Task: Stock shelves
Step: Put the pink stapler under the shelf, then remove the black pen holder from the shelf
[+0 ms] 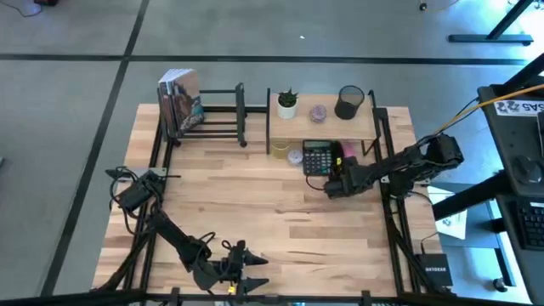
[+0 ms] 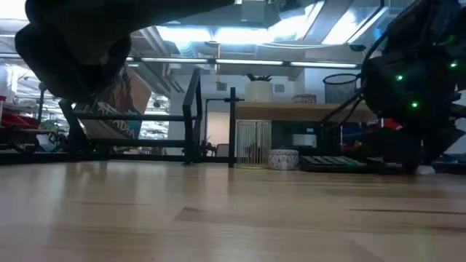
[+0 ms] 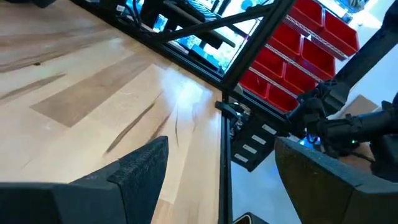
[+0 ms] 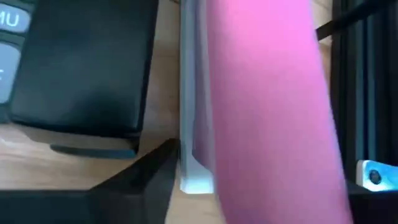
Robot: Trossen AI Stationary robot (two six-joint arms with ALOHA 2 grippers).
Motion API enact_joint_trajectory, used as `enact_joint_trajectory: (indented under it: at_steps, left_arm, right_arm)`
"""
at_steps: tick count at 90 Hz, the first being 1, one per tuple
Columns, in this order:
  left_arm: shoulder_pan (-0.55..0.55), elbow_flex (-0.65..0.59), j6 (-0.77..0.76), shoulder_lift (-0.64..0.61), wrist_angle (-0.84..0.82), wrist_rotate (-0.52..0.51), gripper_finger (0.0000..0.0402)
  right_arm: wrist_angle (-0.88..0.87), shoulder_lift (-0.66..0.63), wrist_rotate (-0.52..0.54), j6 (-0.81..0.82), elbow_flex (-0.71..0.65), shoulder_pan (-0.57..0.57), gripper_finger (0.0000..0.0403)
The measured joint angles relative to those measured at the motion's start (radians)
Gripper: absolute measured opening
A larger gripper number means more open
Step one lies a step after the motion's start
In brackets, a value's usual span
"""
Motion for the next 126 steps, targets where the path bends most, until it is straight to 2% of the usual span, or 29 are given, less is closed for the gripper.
enact_joint_trajectory:
  at_steps: [18,35,46,63,87,103,114,126]
  left_arm:
    - [0.0,0.0,-0.001,0.0,0.0,0.0,0.0276]
    - [0.0,0.0,-0.006,0.0,0.001,0.0,0.0276]
    - [0.0,0.0,-0.011,0.0,-0.007,0.0,0.0276]
    - [0.0,0.0,-0.017,0.0,-0.014,0.0,0.0276]
    - [-0.002,0.0,-0.035,0.0,-0.029,0.0,0.0276]
    - [-0.001,0.0,-0.036,0.0,-0.031,0.0,0.0276]
    - [-0.002,0.0,-0.037,0.0,-0.029,0.0,0.0276]
    - [0.0,0.0,-0.037,0.0,-0.029,0.0,0.0276]
  right_arm:
    - [-0.021,-0.018,-0.031,-0.011,0.003,0.017,0.0213]
    - [-0.085,-0.082,-0.143,-0.025,0.026,0.116,0.0215]
    - [-0.093,-0.103,-0.188,0.035,0.026,0.199,0.0211]
    - [-0.005,-0.105,-0.144,0.157,-0.065,0.229,0.0163]
    - [0.089,-0.102,0.052,0.262,-0.127,0.17,0.0073]
    - [0.128,-0.099,0.075,0.2,-0.124,0.127,0.0033]
    - [0.109,-0.1,0.018,0.127,-0.088,0.126,0.0022]
    - [0.065,-0.101,-0.015,-0.02,-0.009,0.193,0.0025]
